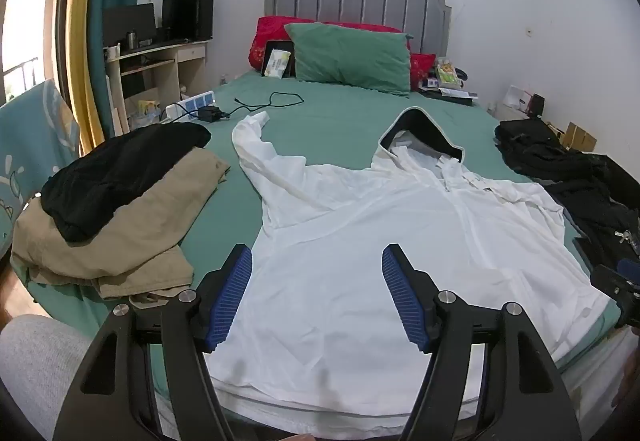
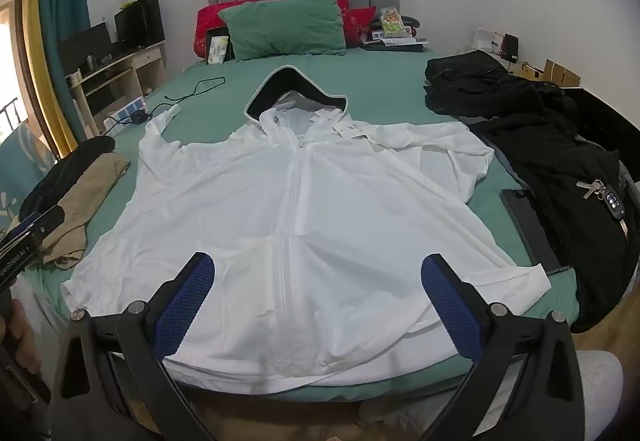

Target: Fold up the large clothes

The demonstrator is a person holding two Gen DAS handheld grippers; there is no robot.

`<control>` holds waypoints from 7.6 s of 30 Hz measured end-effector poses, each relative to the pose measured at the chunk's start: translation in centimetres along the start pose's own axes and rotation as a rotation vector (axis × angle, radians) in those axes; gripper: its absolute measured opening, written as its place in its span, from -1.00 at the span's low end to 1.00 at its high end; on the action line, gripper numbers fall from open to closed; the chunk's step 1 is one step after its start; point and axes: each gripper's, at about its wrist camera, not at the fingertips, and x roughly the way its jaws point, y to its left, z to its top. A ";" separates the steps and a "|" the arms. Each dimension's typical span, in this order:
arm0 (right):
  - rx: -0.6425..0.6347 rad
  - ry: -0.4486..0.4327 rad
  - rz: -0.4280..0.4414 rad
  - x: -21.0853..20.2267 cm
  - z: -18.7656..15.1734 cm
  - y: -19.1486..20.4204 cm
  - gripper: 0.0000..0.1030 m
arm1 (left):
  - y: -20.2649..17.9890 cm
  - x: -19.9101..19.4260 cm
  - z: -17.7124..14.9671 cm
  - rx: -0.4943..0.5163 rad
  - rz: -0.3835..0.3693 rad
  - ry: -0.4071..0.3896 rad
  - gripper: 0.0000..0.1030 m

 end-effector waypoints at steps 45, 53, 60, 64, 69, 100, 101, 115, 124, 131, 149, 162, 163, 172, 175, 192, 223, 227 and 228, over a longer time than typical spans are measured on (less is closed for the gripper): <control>-0.013 -0.039 -0.010 -0.4 0.3 0.3 0.98 | -0.4 -0.1 0.5 0.005 -0.004 -0.012 0.38; -0.019 -0.050 -0.016 -0.5 0.2 0.2 0.98 | -0.4 -0.1 0.4 0.005 -0.005 -0.013 0.38; -0.028 -0.074 -0.019 -0.7 0.3 0.4 0.98 | -0.4 0.0 0.4 0.003 -0.005 -0.014 0.38; -0.054 -0.080 -0.028 -0.2 0.9 0.6 0.98 | -0.6 0.1 0.4 0.012 -0.010 -0.016 0.38; -0.048 0.049 -0.014 1.9 2.1 0.0 0.98 | -1.2 0.9 1.3 0.044 -0.030 -0.035 0.38; -0.155 0.285 -0.053 30.2 13.2 -12.4 -0.86 | 1.8 28.9 8.6 0.048 -0.101 0.291 0.17; -0.150 0.255 -0.054 29.0 13.9 -12.2 -0.86 | 2.2 29.2 8.7 0.026 -0.104 0.298 0.17; -0.246 0.061 0.201 19.3 15.2 7.6 -0.86 | 7.7 24.7 13.1 -0.137 -0.136 0.177 0.17; -0.336 0.152 0.279 25.1 14.2 18.1 -0.86 | 13.2 23.9 15.0 -0.271 -0.187 0.186 0.17; -0.377 0.311 0.220 29.8 11.9 20.6 -0.30 | 16.9 25.1 15.5 -0.262 -0.178 0.230 0.17; -0.387 0.261 0.470 37.2 13.5 35.7 -0.91 | 26.7 25.2 16.1 -0.471 -0.077 0.196 0.17; -0.338 0.186 0.282 27.0 13.0 19.5 -0.96 | 19.9 26.9 15.1 -0.386 -0.171 0.290 0.17; -0.329 0.216 0.237 27.0 12.2 17.7 -0.95 | 19.3 27.2 14.7 -0.378 -0.164 0.309 0.17; -0.350 0.122 0.091 24.3 12.1 15.4 0.20 | 19.5 25.8 14.6 -0.335 -0.030 0.255 0.17; -0.438 0.078 0.199 25.5 13.8 20.8 0.20 | 20.2 25.6 15.1 -0.332 -0.010 0.237 0.17; -0.247 0.152 0.472 33.9 17.6 25.5 -0.95 | 22.4 26.6 16.7 -0.359 0.038 0.228 0.17; 0.345 0.266 0.208 21.4 6.9 -17.4 -0.80 | 1.2 31.4 6.6 0.145 -0.068 0.452 -0.95; 0.378 0.226 0.244 21.4 7.0 -18.9 -0.50 | 2.5 31.3 7.7 0.067 -0.094 0.459 -0.94; 0.368 0.219 0.255 21.6 7.8 -18.5 -0.42 | 2.7 31.4 7.8 0.052 -0.100 0.470 -0.94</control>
